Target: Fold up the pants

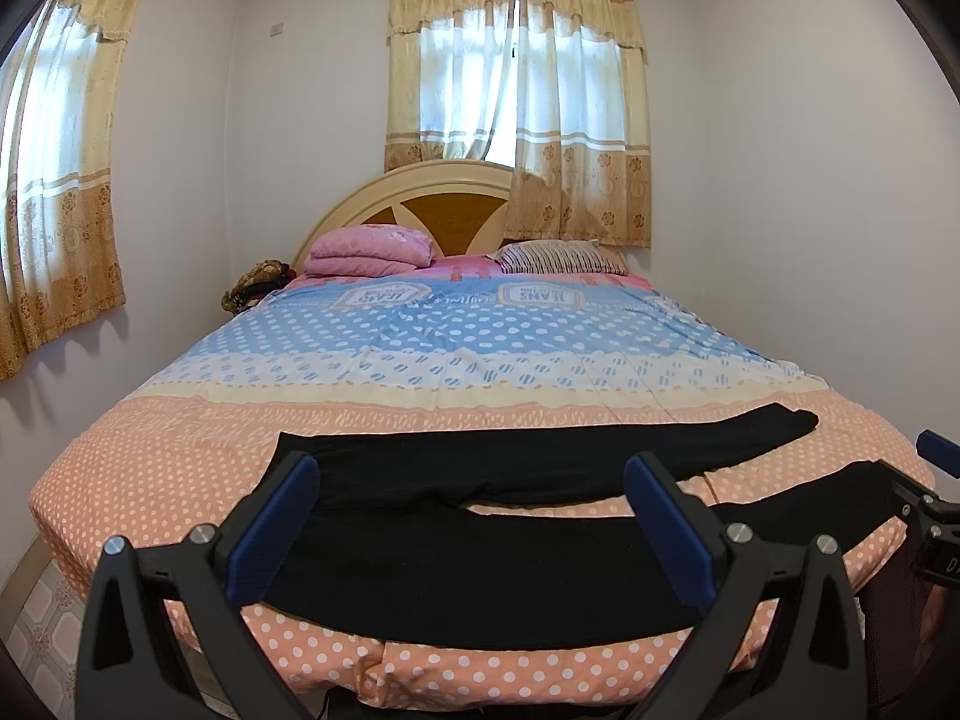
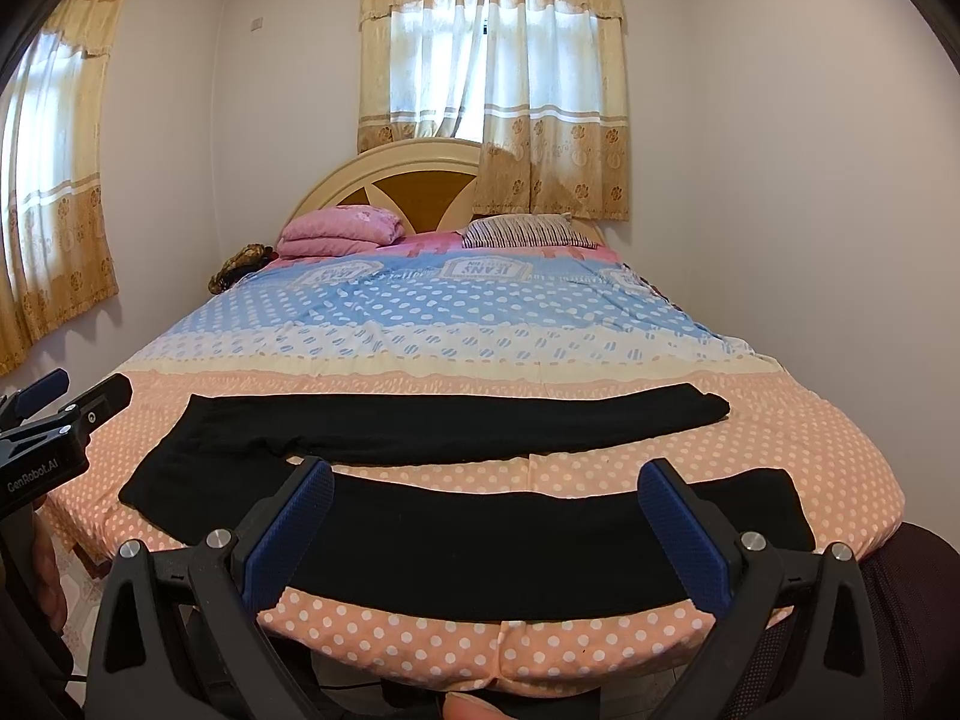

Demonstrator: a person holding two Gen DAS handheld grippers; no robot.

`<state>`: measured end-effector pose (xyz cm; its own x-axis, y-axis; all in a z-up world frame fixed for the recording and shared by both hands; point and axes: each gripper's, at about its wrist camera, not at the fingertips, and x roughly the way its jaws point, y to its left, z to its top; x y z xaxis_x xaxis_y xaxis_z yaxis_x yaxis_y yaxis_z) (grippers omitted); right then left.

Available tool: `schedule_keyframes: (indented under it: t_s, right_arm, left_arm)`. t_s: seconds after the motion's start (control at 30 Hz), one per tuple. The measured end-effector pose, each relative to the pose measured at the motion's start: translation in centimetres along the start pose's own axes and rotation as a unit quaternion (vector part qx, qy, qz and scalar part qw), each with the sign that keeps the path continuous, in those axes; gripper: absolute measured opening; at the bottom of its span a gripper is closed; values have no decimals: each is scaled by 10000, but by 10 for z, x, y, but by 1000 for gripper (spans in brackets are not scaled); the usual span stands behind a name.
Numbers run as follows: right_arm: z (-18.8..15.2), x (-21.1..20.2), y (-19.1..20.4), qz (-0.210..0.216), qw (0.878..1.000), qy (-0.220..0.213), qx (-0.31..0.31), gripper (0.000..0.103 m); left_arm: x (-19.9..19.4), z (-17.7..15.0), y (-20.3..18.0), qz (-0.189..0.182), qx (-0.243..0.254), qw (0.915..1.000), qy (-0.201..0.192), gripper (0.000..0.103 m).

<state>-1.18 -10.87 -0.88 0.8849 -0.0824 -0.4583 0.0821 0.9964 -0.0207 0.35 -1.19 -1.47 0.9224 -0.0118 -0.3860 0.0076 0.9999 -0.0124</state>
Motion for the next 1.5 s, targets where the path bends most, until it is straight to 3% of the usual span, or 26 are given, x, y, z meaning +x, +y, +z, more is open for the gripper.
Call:
schedule_keyframes:
  t_s: [0.63, 1.03, 1.2, 1.4, 1.5]
  right_arm:
    - [-4, 10, 2, -20, 9999, 114, -30, 102]
    - [-19, 45, -14, -79, 9993, 372, 23, 102]
    - [-33, 80, -37, -49, 9979, 621, 152, 102]
    - [-42, 130, -83, -325, 9939, 995, 340, 102]
    - [-37, 150, -107, -548, 9918, 1106, 336, 102]
  left_arm:
    - [8, -6, 0, 25, 46, 9999, 116, 103]
    - [49, -23, 5, 201, 183, 9983, 516, 103]
    - [99, -31, 49, 672, 194, 9941, 829, 103]
    - [170, -26, 129, 1427, 111, 9812, 1296, 103]
    - [197, -21, 159, 1489, -17, 9789, 1403, 103]
